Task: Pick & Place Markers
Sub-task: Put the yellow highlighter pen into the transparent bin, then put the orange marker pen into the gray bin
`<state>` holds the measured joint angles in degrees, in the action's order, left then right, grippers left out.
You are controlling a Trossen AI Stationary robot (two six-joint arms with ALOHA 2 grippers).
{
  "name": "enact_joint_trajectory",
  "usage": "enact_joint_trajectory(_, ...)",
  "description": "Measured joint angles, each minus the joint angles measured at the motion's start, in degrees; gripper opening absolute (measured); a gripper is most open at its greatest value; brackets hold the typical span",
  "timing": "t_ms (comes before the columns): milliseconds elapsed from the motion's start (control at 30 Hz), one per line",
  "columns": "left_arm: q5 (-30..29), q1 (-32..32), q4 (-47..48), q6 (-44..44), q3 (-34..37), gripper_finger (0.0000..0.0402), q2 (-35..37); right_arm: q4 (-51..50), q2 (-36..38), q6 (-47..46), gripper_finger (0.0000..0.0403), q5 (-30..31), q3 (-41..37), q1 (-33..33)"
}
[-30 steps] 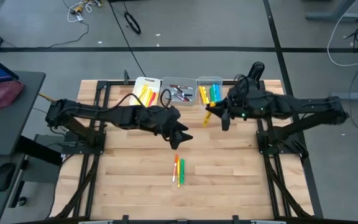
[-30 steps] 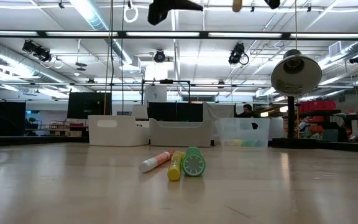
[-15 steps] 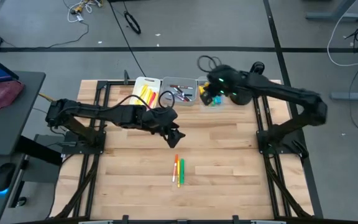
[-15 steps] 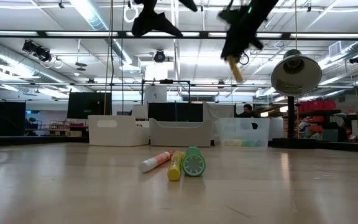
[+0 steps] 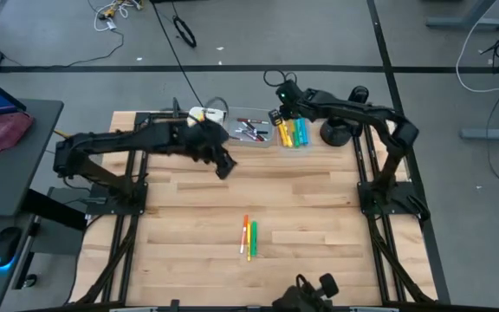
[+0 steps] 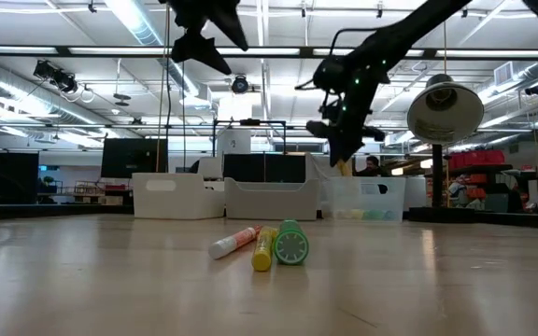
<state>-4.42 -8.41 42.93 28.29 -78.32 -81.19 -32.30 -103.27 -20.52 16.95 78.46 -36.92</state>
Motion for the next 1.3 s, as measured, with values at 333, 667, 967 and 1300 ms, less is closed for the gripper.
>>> enact_joint_trajectory(333, 0.2, -12.6, 0.3, -12.7, 0.0, 0.0275, 5.6, -0.8, -5.0, -8.5, 0.0051, 0.5, -0.1, -0.4)
enact_joint_trajectory(667, 2.2, -21.5, -1.0, -20.6, 0.0, 0.0275, 5.5, -7.7, -6.2, -18.1, 0.014, -1.6, -0.1, -0.4)
enact_joint_trajectory(967, 2.2, -24.6, -2.5, -21.5, 0.0, 0.0275, 5.5, -8.0, 1.0, -17.9, 0.0156, -7.9, -0.2, 0.4)
enact_joint_trajectory(1300, 0.4, -18.6, -5.7, -19.9, -0.1, 0.0275, 6.0, -5.4, 17.6, -5.4, 0.014, -7.8, -0.1, 8.4)
